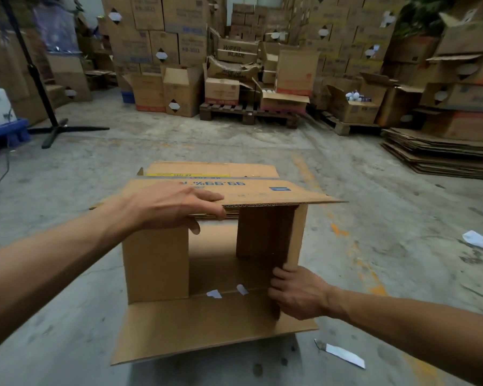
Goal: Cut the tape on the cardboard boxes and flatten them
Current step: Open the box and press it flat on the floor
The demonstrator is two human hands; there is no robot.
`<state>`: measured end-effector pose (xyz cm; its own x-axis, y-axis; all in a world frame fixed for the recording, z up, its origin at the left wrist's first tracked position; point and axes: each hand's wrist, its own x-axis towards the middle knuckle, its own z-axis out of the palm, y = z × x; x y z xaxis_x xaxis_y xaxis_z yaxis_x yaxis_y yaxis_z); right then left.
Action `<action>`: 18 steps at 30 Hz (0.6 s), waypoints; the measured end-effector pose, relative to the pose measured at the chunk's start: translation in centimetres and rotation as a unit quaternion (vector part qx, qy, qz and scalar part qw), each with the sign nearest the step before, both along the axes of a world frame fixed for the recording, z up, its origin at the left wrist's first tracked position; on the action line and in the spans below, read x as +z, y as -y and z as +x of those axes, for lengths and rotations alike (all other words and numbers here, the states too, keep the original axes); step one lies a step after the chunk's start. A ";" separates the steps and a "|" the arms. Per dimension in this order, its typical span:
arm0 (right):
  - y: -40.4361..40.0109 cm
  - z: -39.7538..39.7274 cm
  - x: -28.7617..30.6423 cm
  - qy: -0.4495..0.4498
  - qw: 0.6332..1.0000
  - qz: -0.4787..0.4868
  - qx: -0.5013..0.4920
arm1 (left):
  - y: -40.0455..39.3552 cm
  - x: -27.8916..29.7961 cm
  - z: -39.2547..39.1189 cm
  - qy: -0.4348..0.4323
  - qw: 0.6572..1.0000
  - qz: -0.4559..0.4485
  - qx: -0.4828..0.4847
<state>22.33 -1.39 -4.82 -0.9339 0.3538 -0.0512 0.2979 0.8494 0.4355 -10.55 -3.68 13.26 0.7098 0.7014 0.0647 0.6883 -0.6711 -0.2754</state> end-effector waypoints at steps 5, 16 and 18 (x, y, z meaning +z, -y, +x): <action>0.4 3.8 1.7 -0.157 0.980 0.013 -0.119 | -0.3 0.6 0.0 0.054 0.998 -0.032 -0.012; -2.6 0.9 2.4 -0.291 0.795 -0.171 -0.504 | -1.2 1.9 0.5 0.128 0.984 -0.112 0.061; -4.0 -1.6 1.8 -0.295 0.783 -0.194 -0.512 | -1.5 2.6 0.4 0.168 0.975 -0.130 0.067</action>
<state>20.77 2.63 -3.02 -0.0726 0.9973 -0.0071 0.9615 0.0681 -0.2664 -10.15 -2.17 15.81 0.5798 0.8102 0.0855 0.7967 -0.5858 0.1484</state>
